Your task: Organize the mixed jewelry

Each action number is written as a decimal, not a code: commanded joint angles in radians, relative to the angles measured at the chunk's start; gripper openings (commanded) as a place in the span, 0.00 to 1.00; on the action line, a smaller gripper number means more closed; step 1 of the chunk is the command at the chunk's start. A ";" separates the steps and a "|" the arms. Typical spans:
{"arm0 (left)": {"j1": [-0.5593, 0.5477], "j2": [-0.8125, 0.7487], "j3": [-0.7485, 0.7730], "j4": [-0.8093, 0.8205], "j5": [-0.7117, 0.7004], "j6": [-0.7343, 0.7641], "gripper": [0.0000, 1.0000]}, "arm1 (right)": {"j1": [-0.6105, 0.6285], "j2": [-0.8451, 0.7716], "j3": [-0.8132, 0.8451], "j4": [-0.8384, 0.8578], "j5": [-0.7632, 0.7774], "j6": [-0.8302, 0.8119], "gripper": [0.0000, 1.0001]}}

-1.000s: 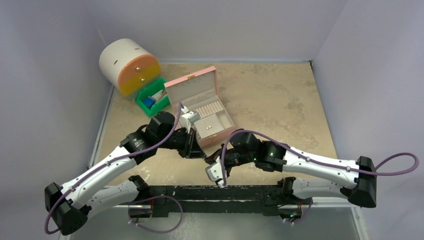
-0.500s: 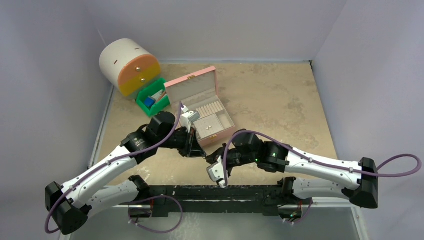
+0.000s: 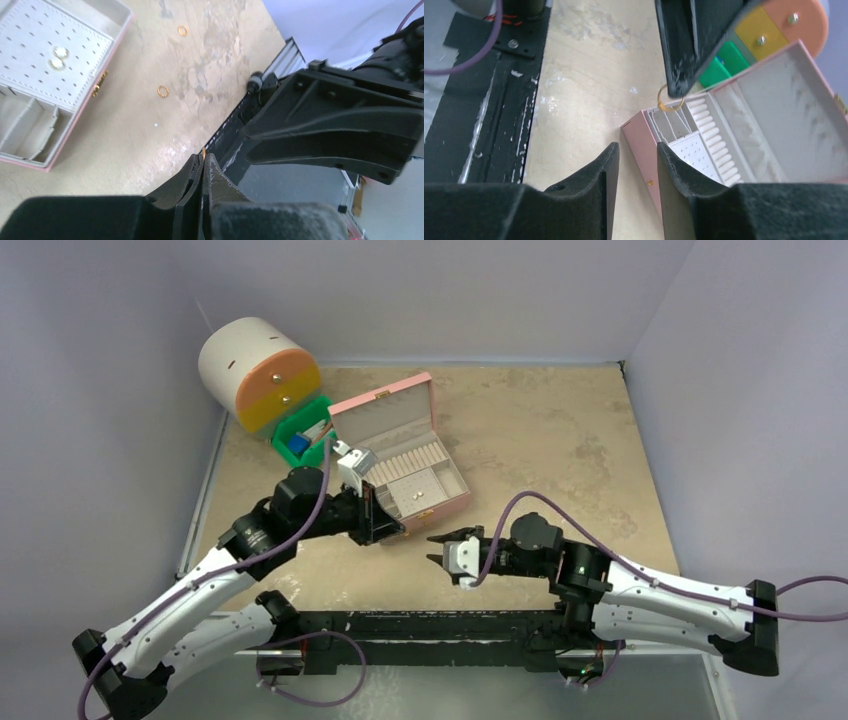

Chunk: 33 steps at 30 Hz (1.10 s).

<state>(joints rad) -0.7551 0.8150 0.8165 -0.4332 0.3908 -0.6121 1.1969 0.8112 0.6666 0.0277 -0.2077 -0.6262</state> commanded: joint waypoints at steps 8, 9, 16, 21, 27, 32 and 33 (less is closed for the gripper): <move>-0.005 -0.147 -0.023 0.240 -0.134 -0.069 0.00 | -0.088 0.036 -0.042 0.248 0.067 0.653 0.41; -0.005 -0.159 -0.031 0.264 -0.139 -0.083 0.00 | -0.109 0.040 -0.047 0.268 0.034 0.705 0.41; -0.005 -0.233 -0.128 0.458 -0.165 -0.153 0.00 | -0.264 0.082 -0.095 0.487 -0.233 1.001 0.42; -0.005 -0.263 -0.188 0.564 -0.170 -0.198 0.00 | -0.267 0.127 -0.106 0.674 -0.306 1.144 0.42; -0.005 -0.283 -0.236 0.654 -0.167 -0.254 0.00 | -0.267 0.163 -0.088 0.844 -0.273 1.281 0.42; -0.006 -0.287 -0.255 0.711 -0.148 -0.293 0.00 | -0.267 0.176 -0.061 0.896 -0.211 1.369 0.42; -0.006 -0.289 -0.259 0.723 -0.146 -0.300 0.00 | -0.267 0.178 -0.060 0.912 -0.204 1.379 0.43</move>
<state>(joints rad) -0.7551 0.5400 0.5686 0.1596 0.2317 -0.8635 0.9310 0.9867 0.5549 0.7963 -0.4553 0.6521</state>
